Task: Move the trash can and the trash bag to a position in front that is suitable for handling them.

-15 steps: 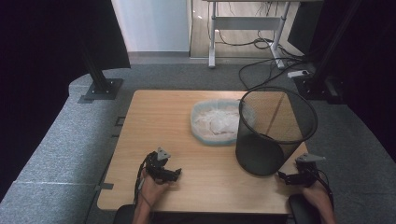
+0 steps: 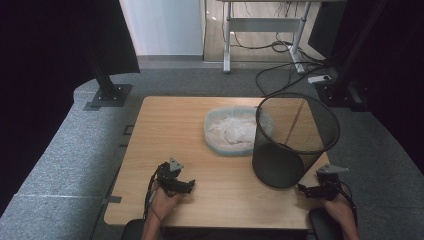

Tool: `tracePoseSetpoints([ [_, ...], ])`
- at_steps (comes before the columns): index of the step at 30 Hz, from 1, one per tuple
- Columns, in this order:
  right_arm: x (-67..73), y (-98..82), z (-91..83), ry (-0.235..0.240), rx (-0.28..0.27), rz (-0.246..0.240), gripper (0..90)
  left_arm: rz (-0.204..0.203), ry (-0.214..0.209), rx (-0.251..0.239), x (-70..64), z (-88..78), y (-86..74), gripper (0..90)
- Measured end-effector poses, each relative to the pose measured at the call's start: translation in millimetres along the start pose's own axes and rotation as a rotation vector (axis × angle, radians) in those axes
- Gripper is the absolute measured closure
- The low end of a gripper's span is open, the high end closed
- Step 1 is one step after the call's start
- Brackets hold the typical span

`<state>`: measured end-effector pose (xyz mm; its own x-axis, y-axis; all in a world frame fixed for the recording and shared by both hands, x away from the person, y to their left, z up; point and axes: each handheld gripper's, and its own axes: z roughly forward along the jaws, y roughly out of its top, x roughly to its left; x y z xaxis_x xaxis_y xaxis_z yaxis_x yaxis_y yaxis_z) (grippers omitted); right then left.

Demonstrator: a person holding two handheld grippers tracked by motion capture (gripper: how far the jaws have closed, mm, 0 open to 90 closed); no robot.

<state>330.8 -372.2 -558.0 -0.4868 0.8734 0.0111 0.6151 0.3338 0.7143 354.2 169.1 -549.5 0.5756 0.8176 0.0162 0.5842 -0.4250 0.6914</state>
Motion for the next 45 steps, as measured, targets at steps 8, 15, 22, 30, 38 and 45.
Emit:
tracePoseSetpoints([
  [8,-0.2,-0.5,-0.5,0.010,-0.001,-0.010,0.0,0.003,0.001,0.000,2.1,2.2,2.6,0.0],
  [15,-1.8,-0.7,-5.0,0.023,0.022,-0.010,0.0,0.013,-0.002,-0.066,-3.9,-2.0,16.7,0.0],
  [22,-3.7,5.6,-15.0,0.025,0.015,-0.018,0.0,-0.005,-0.046,-0.118,-9.4,-1.2,41.0,0.0],
  [30,-16.6,20.3,-33.8,-0.004,-0.010,-0.004,0.0,0.023,-0.093,-0.155,-26.1,5.1,78.0,0.0],
  [38,-37.1,45.8,-55.3,-0.038,-0.055,0.019,0.5,0.031,-0.110,-0.193,-37.0,7.5,115.7,0.0],
  [45,-50.2,60.9,-54.1,-0.076,-0.049,0.023,0.7,0.020,-0.122,-0.210,-52.6,26.2,149.5,0.0],
])
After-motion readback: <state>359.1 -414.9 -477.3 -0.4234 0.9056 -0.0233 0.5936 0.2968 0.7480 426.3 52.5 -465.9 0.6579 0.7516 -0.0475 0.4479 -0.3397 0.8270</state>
